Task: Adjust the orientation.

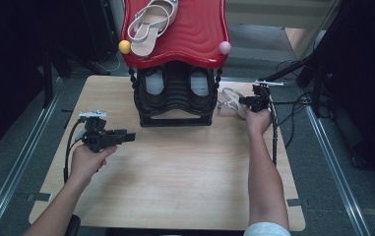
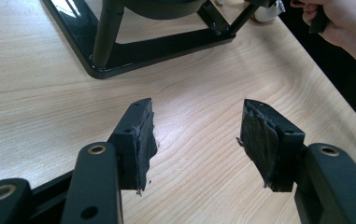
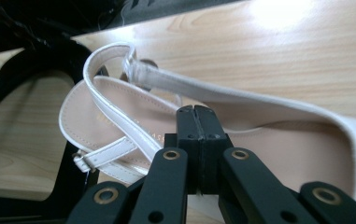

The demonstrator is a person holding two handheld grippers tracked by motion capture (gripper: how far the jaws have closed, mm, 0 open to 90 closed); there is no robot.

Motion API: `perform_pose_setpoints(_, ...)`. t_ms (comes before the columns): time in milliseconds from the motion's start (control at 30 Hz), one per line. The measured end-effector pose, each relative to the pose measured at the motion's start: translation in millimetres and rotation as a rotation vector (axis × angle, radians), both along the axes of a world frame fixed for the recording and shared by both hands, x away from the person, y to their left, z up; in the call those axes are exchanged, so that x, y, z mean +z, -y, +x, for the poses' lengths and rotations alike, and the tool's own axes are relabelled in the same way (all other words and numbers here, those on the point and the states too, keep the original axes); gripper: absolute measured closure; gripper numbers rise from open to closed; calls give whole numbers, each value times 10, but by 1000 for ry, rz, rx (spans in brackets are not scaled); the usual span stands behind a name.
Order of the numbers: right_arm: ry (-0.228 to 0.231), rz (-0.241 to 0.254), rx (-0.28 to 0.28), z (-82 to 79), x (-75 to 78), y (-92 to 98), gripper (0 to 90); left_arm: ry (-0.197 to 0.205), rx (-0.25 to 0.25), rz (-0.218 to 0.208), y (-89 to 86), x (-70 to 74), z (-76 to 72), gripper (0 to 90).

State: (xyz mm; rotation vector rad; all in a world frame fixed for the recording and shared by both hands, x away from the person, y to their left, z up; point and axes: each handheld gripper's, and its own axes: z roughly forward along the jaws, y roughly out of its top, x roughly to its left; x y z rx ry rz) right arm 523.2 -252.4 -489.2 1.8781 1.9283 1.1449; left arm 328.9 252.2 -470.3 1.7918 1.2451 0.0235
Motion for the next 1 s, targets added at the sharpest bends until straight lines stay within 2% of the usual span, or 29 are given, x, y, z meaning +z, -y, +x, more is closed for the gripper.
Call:
perform_pose_setpoints(33, -19, -2, 9, -11, -7, -9, 900, -1, 1, -1, 2, -2, 1, 445)
perform_pose_setpoints(200, -46, -26, 37, -46, 7, -14, 900, -3, 1, 2, 10, 0, -1, 445)
perform_pose_setpoints(367, -48, -32, 66, -120, 3, 3, 900, -5, -2, 2, 24, -7, 3, 445)
perform_pose_setpoints(567, -42, -45, 72, -148, 31, 16, 900, -4, -4, 4, 31, -2, -2, 445)
perform_pose_setpoints(767, -64, -70, 80, -161, 49, 75, 900, -9, -8, 7, 32, -8, 2, 445)
perform_pose_setpoints(867, -35, -55, 67, -181, 93, 108, 900, -10, -9, 6, 36, -10, 5, 444)
perform_pose_setpoints(1000, -11, -38, 90, -176, 164, 76, 900, -15, -12, 7, 51, -20, 11, 443)
